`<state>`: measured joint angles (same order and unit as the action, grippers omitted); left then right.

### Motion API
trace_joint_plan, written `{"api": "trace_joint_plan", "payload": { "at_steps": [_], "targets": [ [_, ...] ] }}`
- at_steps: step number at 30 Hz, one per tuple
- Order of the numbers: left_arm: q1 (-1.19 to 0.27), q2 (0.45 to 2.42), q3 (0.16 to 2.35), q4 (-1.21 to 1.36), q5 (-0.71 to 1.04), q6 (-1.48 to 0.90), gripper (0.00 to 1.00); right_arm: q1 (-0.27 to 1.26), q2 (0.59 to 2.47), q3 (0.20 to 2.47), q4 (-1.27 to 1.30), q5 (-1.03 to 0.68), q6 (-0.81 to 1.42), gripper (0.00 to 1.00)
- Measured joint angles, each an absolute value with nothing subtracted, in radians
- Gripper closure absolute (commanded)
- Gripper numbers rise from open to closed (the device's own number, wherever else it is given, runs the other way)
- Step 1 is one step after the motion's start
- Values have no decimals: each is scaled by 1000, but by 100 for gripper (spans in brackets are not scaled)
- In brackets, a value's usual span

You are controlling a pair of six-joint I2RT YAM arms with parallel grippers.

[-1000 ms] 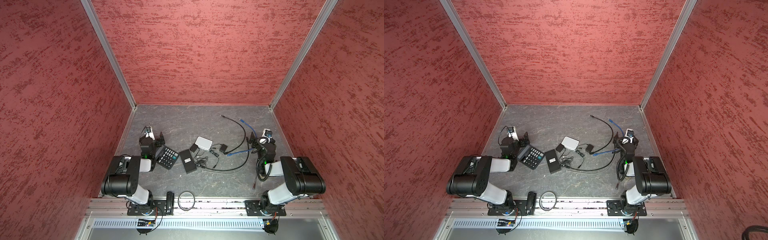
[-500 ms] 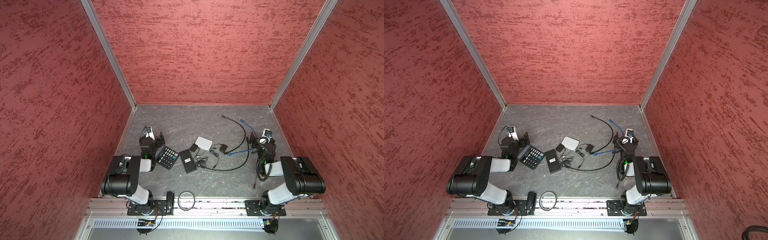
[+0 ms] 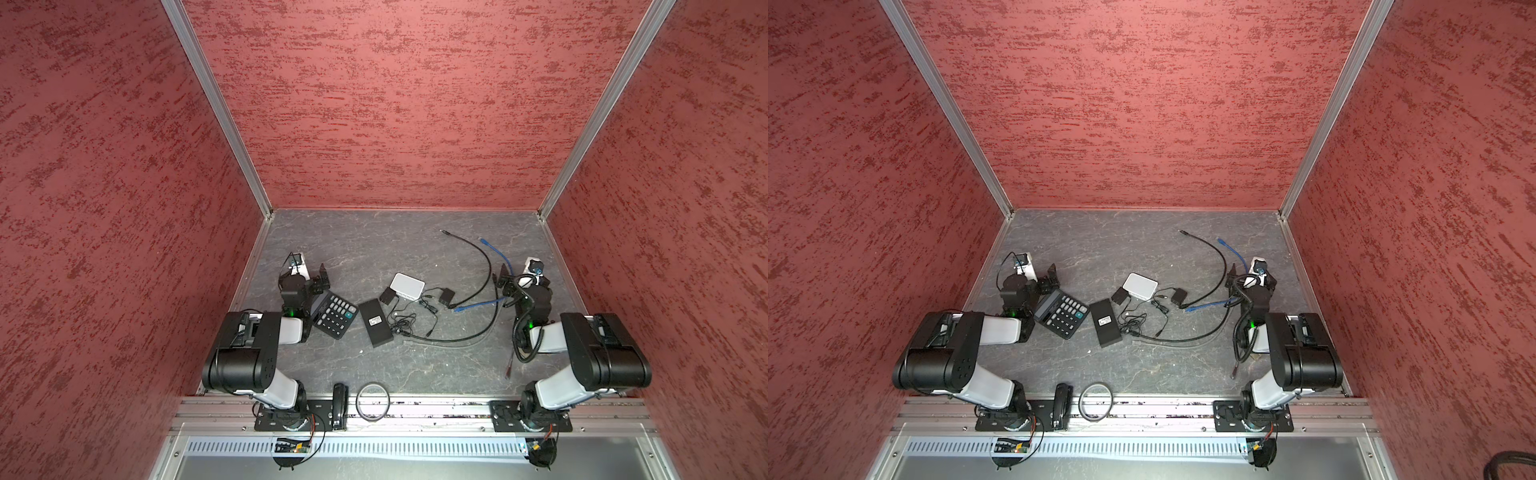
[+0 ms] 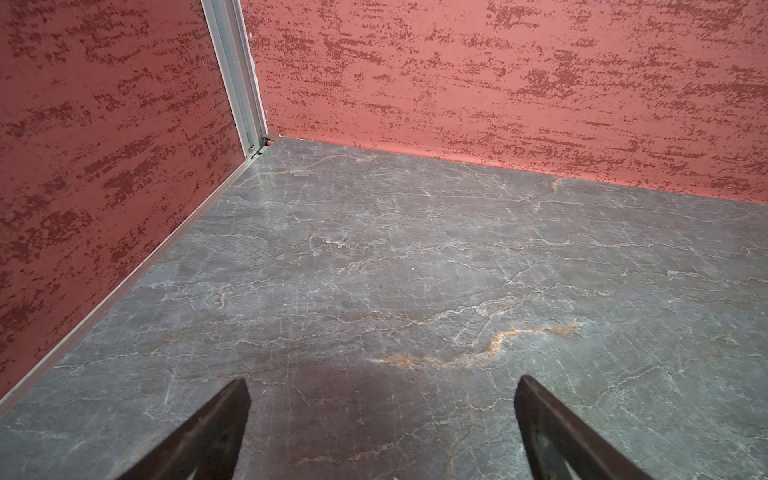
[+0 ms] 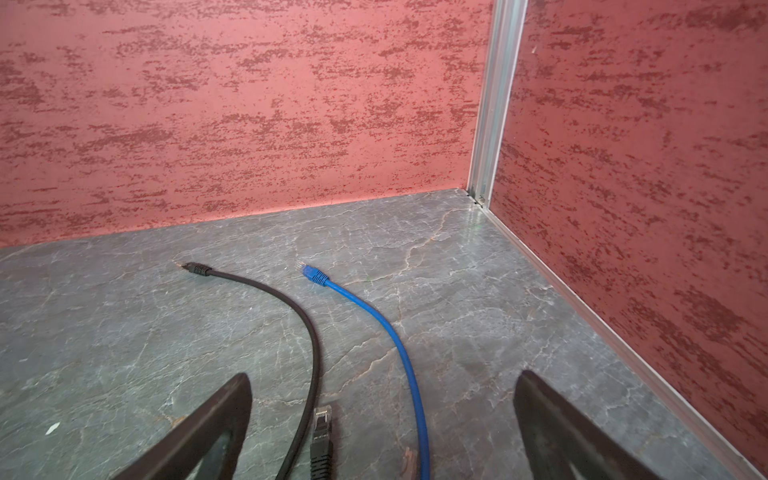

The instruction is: Insert the plug into the switch port

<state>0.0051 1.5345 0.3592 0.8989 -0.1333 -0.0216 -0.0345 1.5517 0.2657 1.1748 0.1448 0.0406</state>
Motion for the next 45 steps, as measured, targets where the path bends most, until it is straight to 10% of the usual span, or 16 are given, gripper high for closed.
{"api": "trace_joint_plan", "payload": {
  "at_steps": [19,45],
  "targets": [
    [-64,1303,722,133,-185,-198,0,2,1159,599,293,81,217,1],
    [-690,1407,915,-768,-267,-889,0,345,1245,664,-205,-62,440,7]
  ]
}}
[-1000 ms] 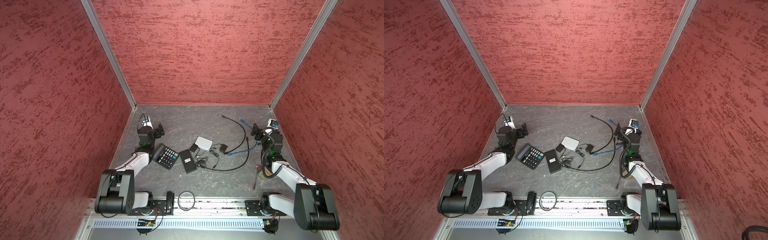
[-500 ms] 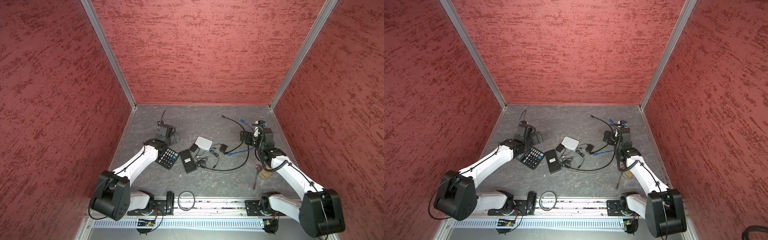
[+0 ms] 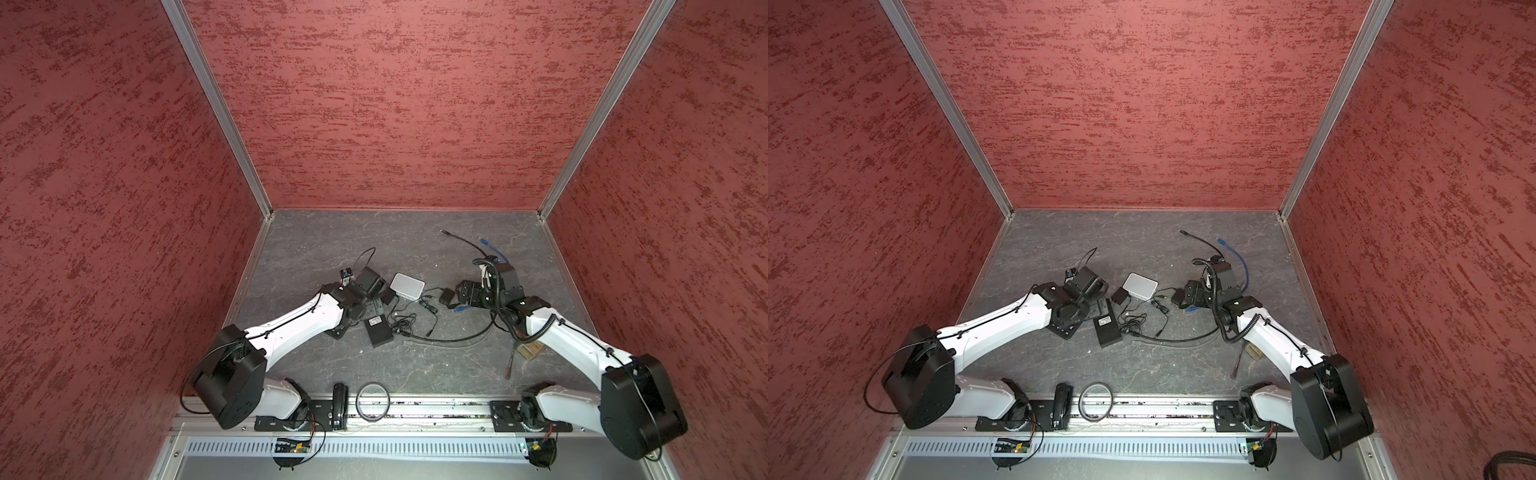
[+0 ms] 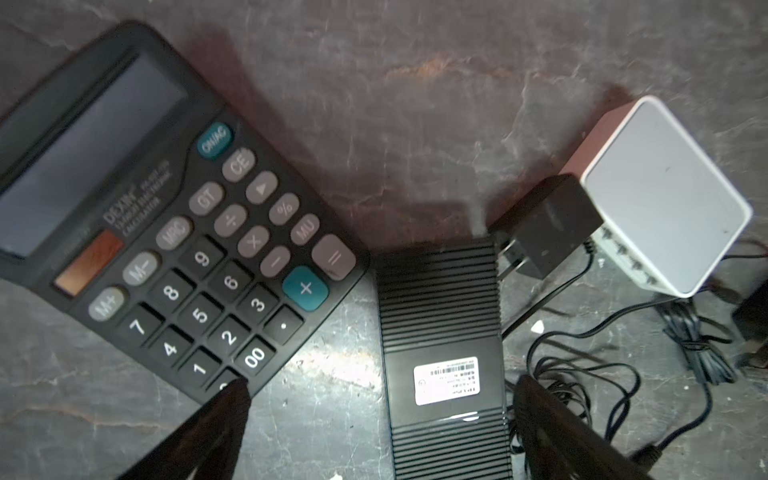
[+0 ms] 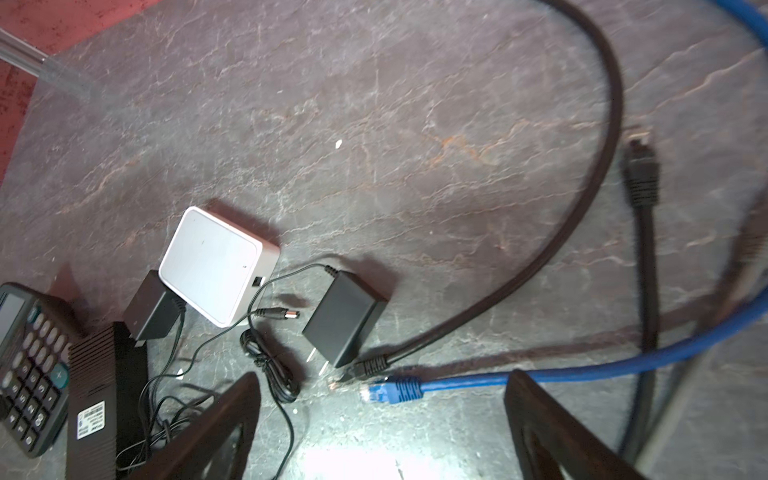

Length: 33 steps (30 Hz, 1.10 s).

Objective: Insert the plug into the switch port
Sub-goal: 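Move the left gripper over the black box while the right nears the switch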

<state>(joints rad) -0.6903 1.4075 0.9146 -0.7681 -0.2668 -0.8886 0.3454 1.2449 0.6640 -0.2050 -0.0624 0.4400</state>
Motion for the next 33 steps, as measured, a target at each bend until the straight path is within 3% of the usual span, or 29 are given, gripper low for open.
{"api": "trace_joint_plan", "payload": {
  "at_steps": [19,26,33],
  "targets": [
    [-772,1636,1023,-796,-218,-972,1,366,1323,638,-88,-139,472,7],
    [-772,1696,1023,-764,-192,-972,5,372,1341,636,-67,-144,483,8],
    [-772,1719,1019,-737,-183,-971,17,377,1359,636,-56,-153,491,8]
  ]
}}
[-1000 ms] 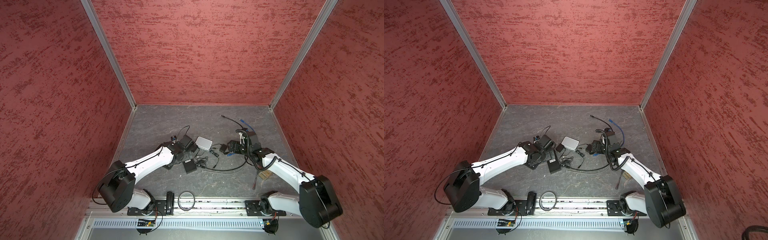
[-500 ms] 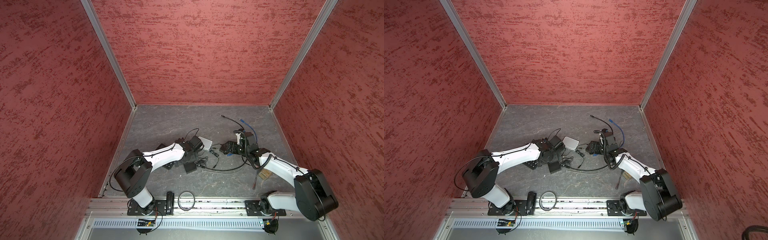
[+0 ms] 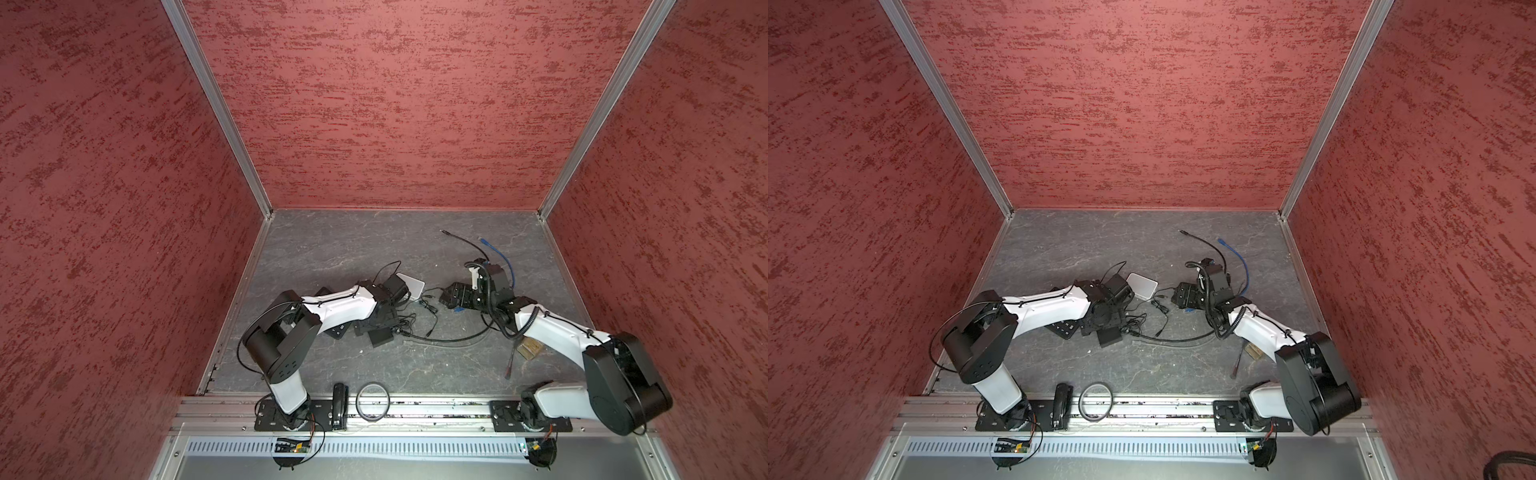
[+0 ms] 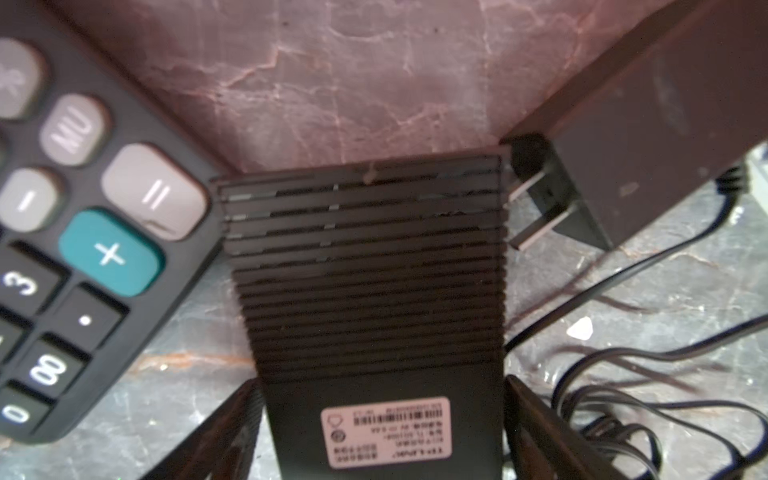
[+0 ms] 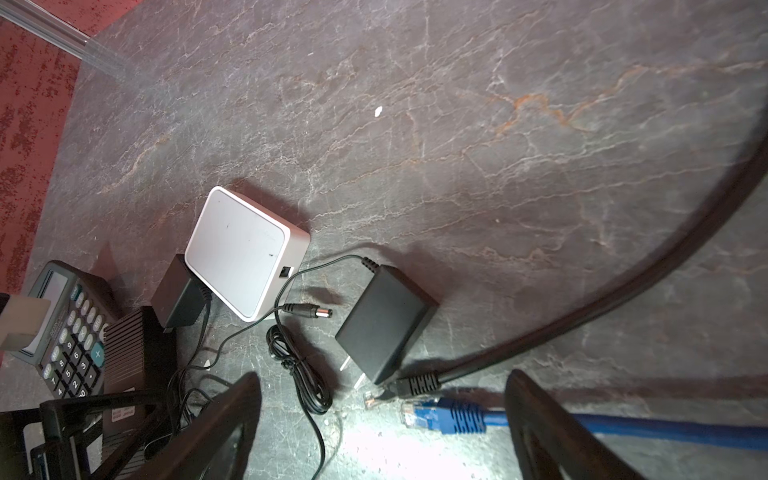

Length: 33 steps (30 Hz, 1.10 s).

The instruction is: Insert the plug into the switch port

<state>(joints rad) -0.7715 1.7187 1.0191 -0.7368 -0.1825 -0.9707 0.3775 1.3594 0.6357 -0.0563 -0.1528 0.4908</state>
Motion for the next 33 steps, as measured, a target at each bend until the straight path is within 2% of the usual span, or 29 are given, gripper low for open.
{"api": "trace_joint_plan", "payload": {
  "at_steps": [9,14,23,33],
  "targets": [
    [-770,1692,961,-673,-195,-933,28,395,1379,636,-58,-166,492,9],
    [-770,1657,913,-625,-213,-876,28,423,1383,646,-80,-175,485,10],
    [-770,1635,877,-563,-227,-783,17,511,1431,688,-149,-179,455,13],
    [-770,1626,863,-510,-227,-747,9,617,1506,772,-245,-75,447,25]
  ]
}}
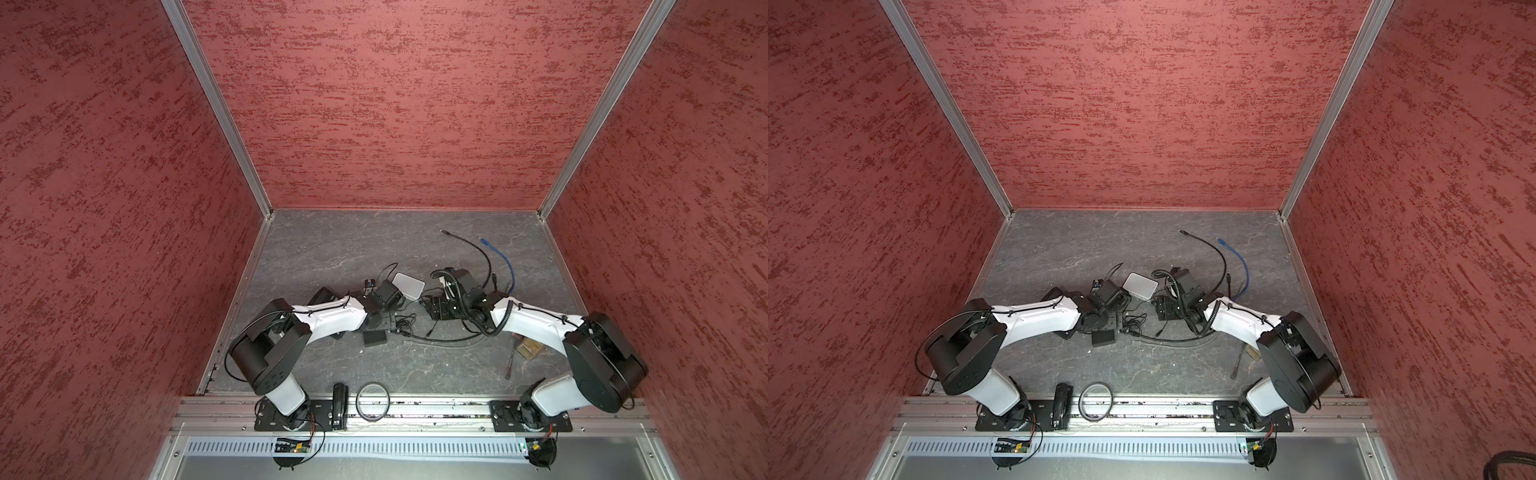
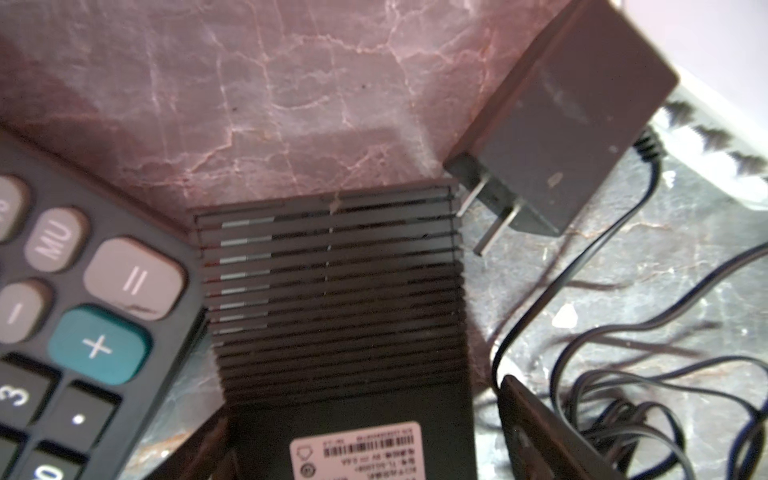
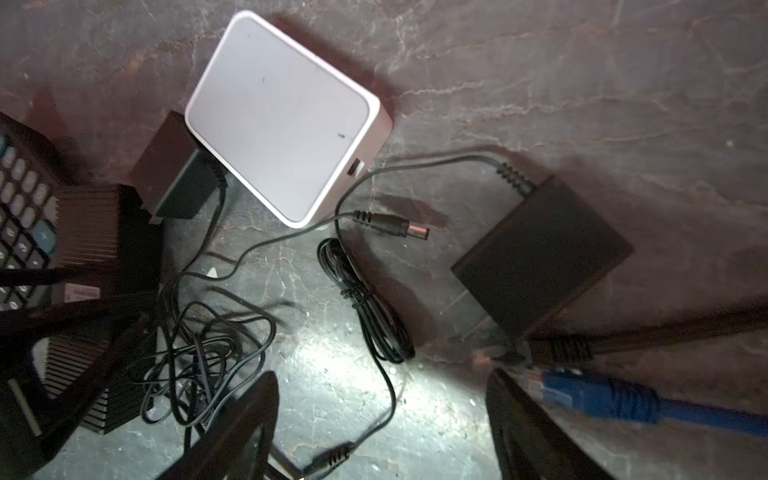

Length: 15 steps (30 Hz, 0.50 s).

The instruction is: Insert the plug into the switch port

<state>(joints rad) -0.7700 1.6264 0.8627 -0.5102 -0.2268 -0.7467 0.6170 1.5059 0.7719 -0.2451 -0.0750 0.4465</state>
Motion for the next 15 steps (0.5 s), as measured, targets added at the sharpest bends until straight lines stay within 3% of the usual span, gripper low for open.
{"api": "trace_joint_plan", "payload": {
  "at_steps": [15],
  "targets": [
    [-770,1578,831,-443,-209,-744,1,644,1588,828,-270,-27,467,43]
  ]
}}
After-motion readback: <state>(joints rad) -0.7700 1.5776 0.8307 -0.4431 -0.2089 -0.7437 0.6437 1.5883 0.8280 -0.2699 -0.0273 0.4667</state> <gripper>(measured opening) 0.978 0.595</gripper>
